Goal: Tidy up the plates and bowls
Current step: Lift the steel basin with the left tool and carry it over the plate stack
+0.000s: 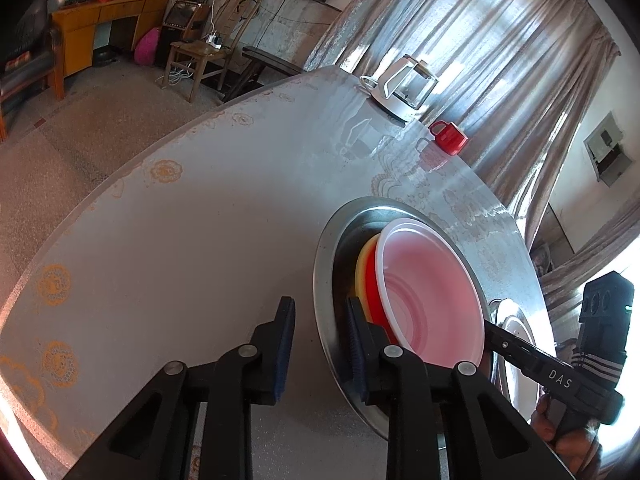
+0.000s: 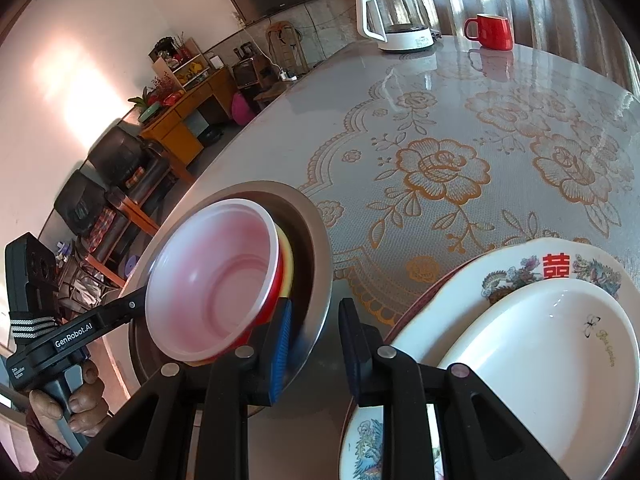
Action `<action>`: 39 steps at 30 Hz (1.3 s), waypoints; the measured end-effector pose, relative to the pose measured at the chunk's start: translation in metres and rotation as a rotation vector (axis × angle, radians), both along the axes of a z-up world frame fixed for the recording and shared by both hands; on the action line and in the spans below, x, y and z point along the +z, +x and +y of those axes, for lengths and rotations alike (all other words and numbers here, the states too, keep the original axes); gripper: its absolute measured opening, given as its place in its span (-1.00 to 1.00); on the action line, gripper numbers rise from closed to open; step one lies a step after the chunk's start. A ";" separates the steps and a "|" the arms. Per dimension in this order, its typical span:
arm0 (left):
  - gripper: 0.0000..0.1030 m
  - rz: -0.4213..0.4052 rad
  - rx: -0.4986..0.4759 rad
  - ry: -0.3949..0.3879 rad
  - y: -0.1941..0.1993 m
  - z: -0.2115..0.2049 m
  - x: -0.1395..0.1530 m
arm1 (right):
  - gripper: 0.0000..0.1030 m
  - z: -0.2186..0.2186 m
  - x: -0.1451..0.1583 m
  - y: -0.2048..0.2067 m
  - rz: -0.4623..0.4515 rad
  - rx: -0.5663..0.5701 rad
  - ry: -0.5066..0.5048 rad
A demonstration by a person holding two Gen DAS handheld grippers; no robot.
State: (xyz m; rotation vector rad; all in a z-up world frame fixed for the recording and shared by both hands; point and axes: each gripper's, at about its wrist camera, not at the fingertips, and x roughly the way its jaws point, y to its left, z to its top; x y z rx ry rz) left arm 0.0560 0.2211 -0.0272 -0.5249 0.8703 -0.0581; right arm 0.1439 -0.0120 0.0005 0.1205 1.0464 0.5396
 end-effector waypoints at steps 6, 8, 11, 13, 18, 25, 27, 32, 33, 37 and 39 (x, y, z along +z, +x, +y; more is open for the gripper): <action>-0.71 -0.029 -0.027 0.011 -0.003 -0.005 0.002 | -0.66 0.004 0.001 -0.003 -0.032 0.013 -0.011; -0.71 -0.038 -0.032 0.028 -0.005 -0.007 0.003 | -0.68 0.007 0.002 -0.004 -0.047 0.018 -0.030; -0.71 -0.041 -0.038 0.001 -0.007 -0.004 0.002 | -0.68 0.006 0.000 -0.003 -0.044 0.015 -0.024; -0.70 -0.044 -0.040 0.009 -0.009 -0.005 0.003 | -0.68 0.006 0.000 -0.002 -0.040 0.016 -0.025; -0.68 -0.051 -0.045 0.022 -0.015 -0.007 0.003 | -0.68 0.004 0.000 -0.004 -0.026 0.021 -0.004; -0.64 -0.085 -0.056 0.059 -0.027 -0.012 0.011 | -0.67 0.003 0.002 -0.012 -0.029 0.030 0.004; -0.64 -0.091 -0.054 0.065 -0.028 -0.012 0.014 | -0.67 0.003 0.003 -0.015 -0.033 0.034 0.011; -0.62 -0.108 -0.051 0.072 -0.037 -0.014 0.019 | -0.67 0.002 0.007 -0.021 -0.046 0.041 0.025; -0.62 -0.110 -0.051 0.074 -0.038 -0.015 0.019 | -0.67 0.002 0.009 -0.022 -0.049 0.042 0.029; -0.61 -0.123 -0.051 0.084 -0.044 -0.017 0.024 | -0.67 0.000 0.013 -0.025 -0.062 0.042 0.039; -0.61 -0.130 -0.050 0.087 -0.047 -0.019 0.027 | -0.67 -0.002 0.014 -0.026 -0.065 0.040 0.043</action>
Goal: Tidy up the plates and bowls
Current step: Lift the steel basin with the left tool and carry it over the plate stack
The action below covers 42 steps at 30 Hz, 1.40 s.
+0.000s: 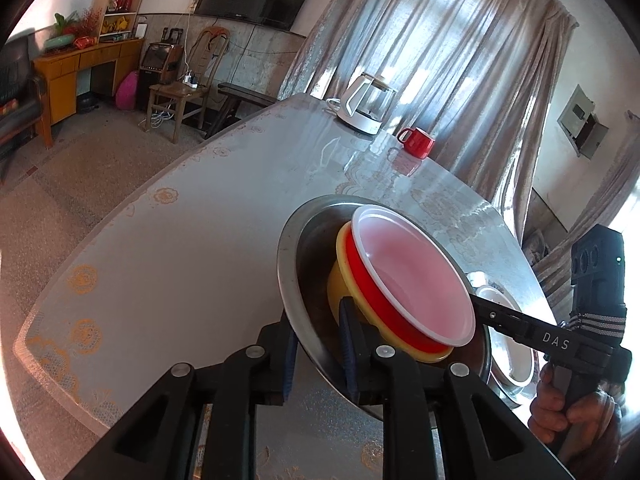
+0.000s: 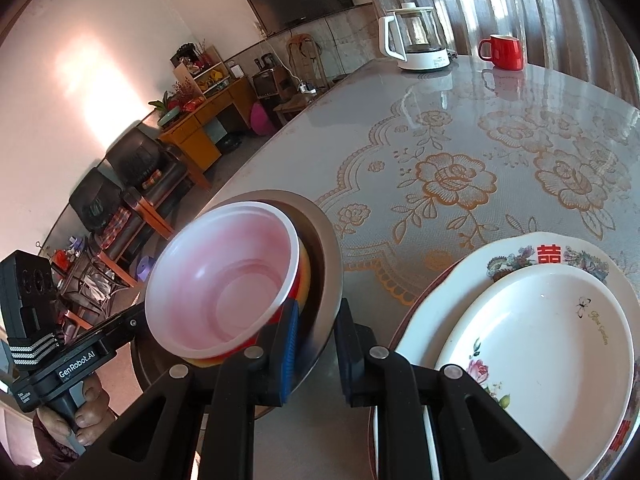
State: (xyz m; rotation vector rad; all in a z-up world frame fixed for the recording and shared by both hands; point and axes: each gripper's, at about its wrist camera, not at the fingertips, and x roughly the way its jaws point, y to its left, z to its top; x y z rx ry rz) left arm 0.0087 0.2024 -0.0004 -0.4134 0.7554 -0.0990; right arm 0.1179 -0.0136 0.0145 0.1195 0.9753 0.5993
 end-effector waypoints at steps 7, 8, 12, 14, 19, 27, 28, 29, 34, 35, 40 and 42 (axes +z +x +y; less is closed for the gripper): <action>-0.61 -0.028 -0.005 0.011 -0.007 -0.007 0.012 | -0.67 -0.007 0.010 -0.008 -0.026 -0.001 0.019; -0.61 -0.032 -0.007 0.013 -0.008 -0.008 0.014 | -0.67 -0.008 0.012 -0.009 -0.031 -0.002 0.021; -0.60 -0.046 -0.018 0.024 -0.008 -0.014 0.020 | -0.67 -0.014 0.017 -0.012 -0.045 -0.009 0.028; -0.60 -0.047 -0.025 0.025 -0.007 -0.018 0.023 | -0.67 -0.016 0.019 -0.013 -0.049 -0.014 0.028; -0.60 -0.058 -0.050 0.036 -0.006 -0.029 0.029 | -0.67 -0.028 0.023 -0.017 -0.060 -0.033 0.029; -0.60 -0.079 -0.109 0.051 0.003 -0.051 0.040 | -0.67 -0.051 0.032 -0.023 -0.083 -0.084 0.037; -0.60 -0.079 -0.117 0.051 0.005 -0.054 0.041 | -0.67 -0.055 0.033 -0.024 -0.085 -0.091 0.038; -0.60 -0.079 -0.124 0.051 0.007 -0.058 0.042 | -0.67 -0.058 0.033 -0.024 -0.087 -0.099 0.038; -0.60 -0.091 -0.177 0.062 0.014 -0.080 0.048 | -0.66 -0.079 0.038 -0.029 -0.098 -0.146 0.037; -0.60 -0.091 -0.188 0.061 0.015 -0.084 0.048 | -0.66 -0.084 0.039 -0.029 -0.100 -0.157 0.036; -0.60 -0.091 -0.254 0.062 0.027 -0.112 0.052 | -0.66 -0.110 0.044 -0.035 -0.107 -0.220 0.033; -0.60 -0.084 -0.281 0.060 0.032 -0.122 0.053 | -0.66 -0.120 0.046 -0.038 -0.109 -0.247 0.027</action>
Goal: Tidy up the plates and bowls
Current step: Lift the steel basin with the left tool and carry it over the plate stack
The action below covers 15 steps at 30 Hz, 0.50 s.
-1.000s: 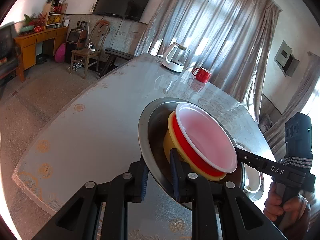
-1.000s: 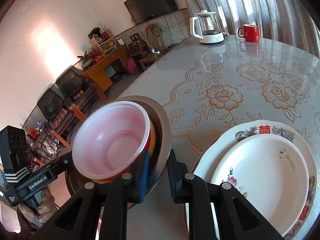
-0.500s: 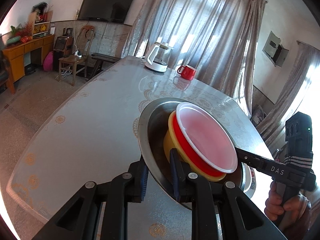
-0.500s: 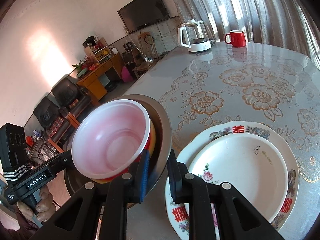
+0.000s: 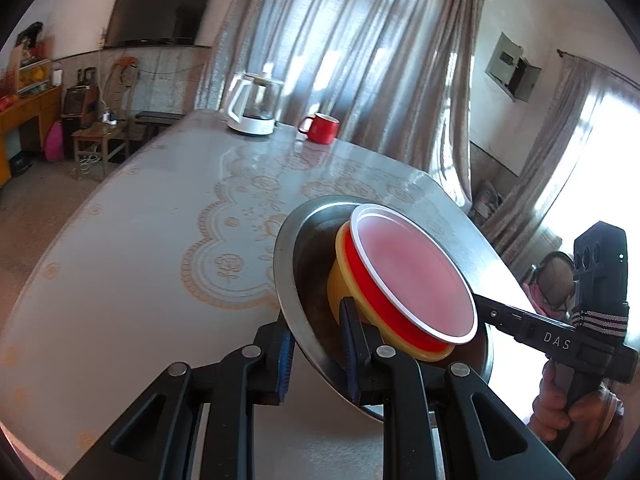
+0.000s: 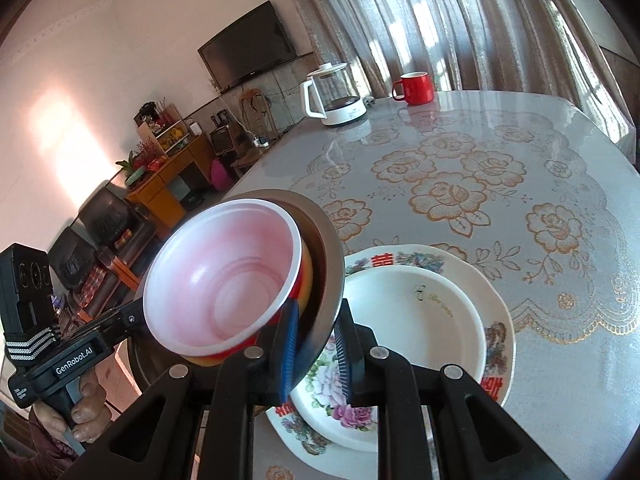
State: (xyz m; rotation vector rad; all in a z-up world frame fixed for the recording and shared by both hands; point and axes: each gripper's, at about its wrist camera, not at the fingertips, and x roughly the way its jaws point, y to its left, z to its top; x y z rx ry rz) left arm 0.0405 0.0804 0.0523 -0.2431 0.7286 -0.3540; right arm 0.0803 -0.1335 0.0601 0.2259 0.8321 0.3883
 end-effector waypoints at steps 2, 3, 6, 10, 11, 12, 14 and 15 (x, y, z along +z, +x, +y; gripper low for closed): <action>-0.60 0.010 -0.025 -0.003 0.003 -0.010 -0.001 | -0.66 -0.009 0.001 -0.004 0.000 -0.025 -0.005; -0.60 0.014 -0.038 -0.004 0.004 -0.015 -0.001 | -0.66 -0.014 0.001 -0.006 0.001 -0.036 -0.008; -0.60 0.025 -0.077 0.000 0.007 -0.032 -0.003 | -0.66 -0.029 0.000 -0.011 0.009 -0.073 -0.014; -0.60 0.050 -0.117 0.004 0.012 -0.052 -0.011 | -0.66 -0.047 -0.005 -0.015 0.027 -0.118 -0.023; -0.60 0.056 -0.124 0.004 0.013 -0.056 -0.013 | -0.66 -0.051 -0.006 -0.015 0.031 -0.128 -0.024; -0.60 0.062 -0.130 0.004 0.014 -0.058 -0.014 | -0.66 -0.054 -0.007 -0.016 0.035 -0.136 -0.024; -0.60 0.074 -0.140 0.004 0.015 -0.063 -0.018 | -0.66 -0.060 -0.011 -0.016 0.045 -0.146 -0.023; -0.60 0.081 -0.144 0.005 0.016 -0.064 -0.020 | -0.66 -0.062 -0.013 -0.016 0.049 -0.150 -0.022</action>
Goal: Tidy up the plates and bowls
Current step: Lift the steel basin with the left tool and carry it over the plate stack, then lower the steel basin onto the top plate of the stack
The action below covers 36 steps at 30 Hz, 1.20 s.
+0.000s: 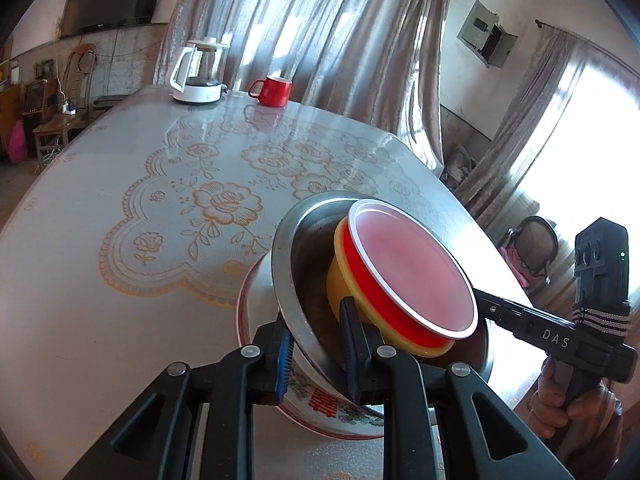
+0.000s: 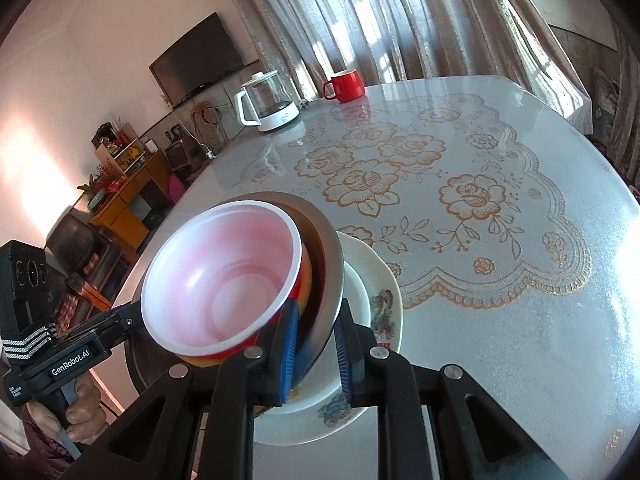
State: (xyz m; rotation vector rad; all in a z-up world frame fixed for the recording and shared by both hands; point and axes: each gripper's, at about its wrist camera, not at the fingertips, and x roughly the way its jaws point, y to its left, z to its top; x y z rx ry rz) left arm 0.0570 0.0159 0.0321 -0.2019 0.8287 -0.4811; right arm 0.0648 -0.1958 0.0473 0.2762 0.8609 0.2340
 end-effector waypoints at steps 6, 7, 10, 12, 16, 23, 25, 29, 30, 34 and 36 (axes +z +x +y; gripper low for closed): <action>-0.59 0.047 -0.009 -0.002 0.006 -0.004 -0.014 | -0.66 -0.007 -0.011 0.000 0.026 -0.016 0.007; -0.58 0.050 -0.011 0.001 0.006 -0.005 -0.015 | -0.66 -0.008 -0.013 0.001 0.031 -0.016 0.008; -0.57 0.061 -0.015 0.007 0.007 -0.007 -0.020 | -0.66 -0.010 -0.017 0.002 0.044 -0.020 0.009; -0.56 0.067 -0.018 0.009 0.009 -0.007 -0.023 | -0.66 -0.011 -0.020 0.003 0.050 -0.023 0.012; -0.55 0.071 -0.022 0.027 0.009 -0.009 -0.027 | -0.66 -0.011 -0.024 0.003 0.060 -0.024 0.008; -0.54 0.083 -0.022 0.021 0.008 -0.007 -0.031 | -0.66 -0.010 -0.026 0.004 0.061 -0.022 0.010; -0.54 0.085 -0.024 0.018 0.008 -0.007 -0.031 | -0.66 -0.010 -0.026 0.004 0.064 -0.025 0.016; -0.52 0.088 -0.022 0.017 0.007 -0.007 -0.031 | -0.66 -0.011 -0.026 0.004 0.064 -0.029 0.029; -0.52 0.084 -0.023 0.021 0.007 -0.008 -0.031 | -0.66 -0.010 -0.026 0.004 0.062 -0.028 0.026; -0.51 0.068 -0.024 0.035 0.004 -0.010 -0.030 | -0.63 -0.010 -0.026 0.004 0.070 -0.026 0.032; -0.51 0.067 -0.026 0.033 0.003 -0.009 -0.029 | -0.63 -0.010 -0.026 0.004 0.070 -0.028 0.032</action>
